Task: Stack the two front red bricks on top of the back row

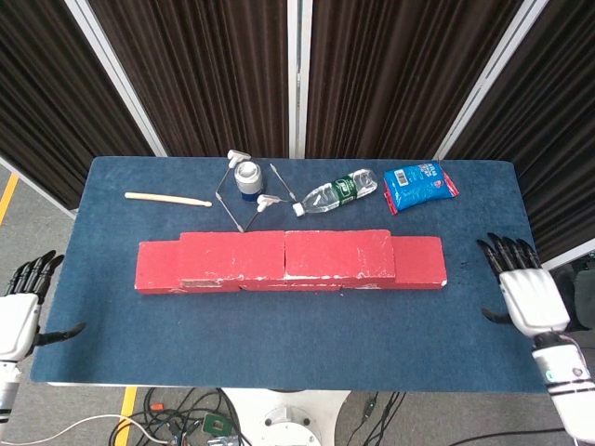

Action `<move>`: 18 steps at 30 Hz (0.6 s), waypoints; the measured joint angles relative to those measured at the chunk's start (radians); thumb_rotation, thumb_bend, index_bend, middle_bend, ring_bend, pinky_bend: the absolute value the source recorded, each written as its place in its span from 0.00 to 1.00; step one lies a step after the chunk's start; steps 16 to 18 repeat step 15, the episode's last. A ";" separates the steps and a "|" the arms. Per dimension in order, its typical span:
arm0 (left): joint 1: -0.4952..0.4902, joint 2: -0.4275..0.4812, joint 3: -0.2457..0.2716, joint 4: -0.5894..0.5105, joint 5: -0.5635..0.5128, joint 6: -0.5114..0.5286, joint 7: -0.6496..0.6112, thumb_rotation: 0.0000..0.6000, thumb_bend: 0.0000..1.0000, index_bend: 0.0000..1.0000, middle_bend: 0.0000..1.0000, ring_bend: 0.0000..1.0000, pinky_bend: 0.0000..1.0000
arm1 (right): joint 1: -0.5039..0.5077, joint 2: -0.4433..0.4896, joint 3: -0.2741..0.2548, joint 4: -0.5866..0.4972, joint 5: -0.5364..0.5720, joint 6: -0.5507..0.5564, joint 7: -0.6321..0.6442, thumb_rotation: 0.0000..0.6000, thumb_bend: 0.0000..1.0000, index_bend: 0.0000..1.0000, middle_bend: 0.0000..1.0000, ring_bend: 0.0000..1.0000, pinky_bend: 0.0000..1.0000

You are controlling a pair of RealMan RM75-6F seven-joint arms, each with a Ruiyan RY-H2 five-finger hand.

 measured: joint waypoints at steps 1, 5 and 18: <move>0.005 -0.004 -0.002 0.000 0.004 0.016 0.024 1.00 0.00 0.01 0.00 0.00 0.00 | -0.042 -0.002 -0.015 0.012 -0.029 0.042 0.010 1.00 0.00 0.00 0.00 0.00 0.00; 0.029 -0.017 -0.004 0.002 0.014 0.069 0.076 1.00 0.00 0.01 0.00 0.00 0.00 | -0.147 -0.025 -0.049 0.075 -0.095 0.137 0.052 1.00 0.00 0.00 0.00 0.00 0.00; 0.082 -0.044 0.014 0.025 0.042 0.130 0.085 1.00 0.00 0.01 0.00 0.00 0.00 | -0.287 -0.127 -0.044 0.273 -0.132 0.218 0.207 1.00 0.00 0.00 0.00 0.00 0.00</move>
